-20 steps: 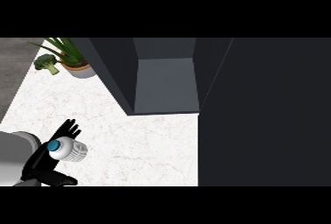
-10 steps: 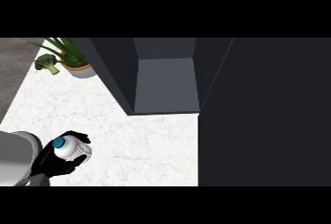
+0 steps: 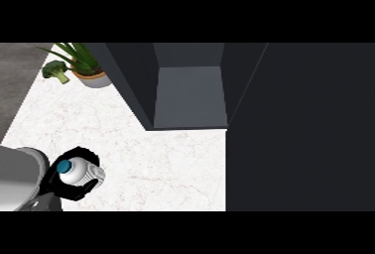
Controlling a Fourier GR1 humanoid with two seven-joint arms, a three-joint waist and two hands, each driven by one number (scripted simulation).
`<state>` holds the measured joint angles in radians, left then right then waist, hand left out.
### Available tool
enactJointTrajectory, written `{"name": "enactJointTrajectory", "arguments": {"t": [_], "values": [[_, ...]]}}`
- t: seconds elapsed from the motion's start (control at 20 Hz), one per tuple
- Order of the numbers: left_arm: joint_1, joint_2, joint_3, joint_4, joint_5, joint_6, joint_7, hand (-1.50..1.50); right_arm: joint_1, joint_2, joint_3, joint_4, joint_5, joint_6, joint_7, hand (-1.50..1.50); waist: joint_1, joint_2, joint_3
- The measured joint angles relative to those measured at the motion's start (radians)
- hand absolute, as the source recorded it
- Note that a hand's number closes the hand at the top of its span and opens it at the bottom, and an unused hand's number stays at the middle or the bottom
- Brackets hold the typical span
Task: Pick up the bottled water, place it into the cabinet and close the cabinet
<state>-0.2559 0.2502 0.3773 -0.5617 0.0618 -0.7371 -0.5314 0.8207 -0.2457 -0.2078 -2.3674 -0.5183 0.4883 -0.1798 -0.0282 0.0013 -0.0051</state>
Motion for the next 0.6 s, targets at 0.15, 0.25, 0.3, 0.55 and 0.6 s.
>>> {"name": "enactJointTrajectory", "arguments": {"t": [0.15,0.25,0.3,0.55,0.6], "values": [[0.010,-0.024,0.041,-0.018,0.032,0.103,-0.044,1.50,0.014,0.001,0.003,0.000,-0.002,-0.003,-0.011,-1.50,0.005,-0.002,0.000],[0.015,-0.051,0.069,-0.031,0.048,0.182,-0.089,1.50,0.010,-0.002,0.002,0.002,-0.004,-0.007,-0.015,-1.50,0.009,-0.001,0.001],[0.011,-0.060,0.081,-0.038,0.056,0.213,-0.107,1.50,0.021,-0.007,-0.006,0.002,-0.006,0.001,-0.024,-1.50,0.007,-0.002,0.001],[0.034,-0.114,0.062,-0.120,0.044,0.310,-0.175,1.50,0.039,-0.024,-0.046,0.001,-0.019,0.006,-0.028,-1.50,0.014,-0.004,0.003],[0.038,-0.127,0.053,-0.144,0.042,0.320,-0.170,1.50,0.044,-0.031,-0.057,0.000,-0.022,0.003,-0.023,-1.50,0.016,-0.005,0.004]]}}
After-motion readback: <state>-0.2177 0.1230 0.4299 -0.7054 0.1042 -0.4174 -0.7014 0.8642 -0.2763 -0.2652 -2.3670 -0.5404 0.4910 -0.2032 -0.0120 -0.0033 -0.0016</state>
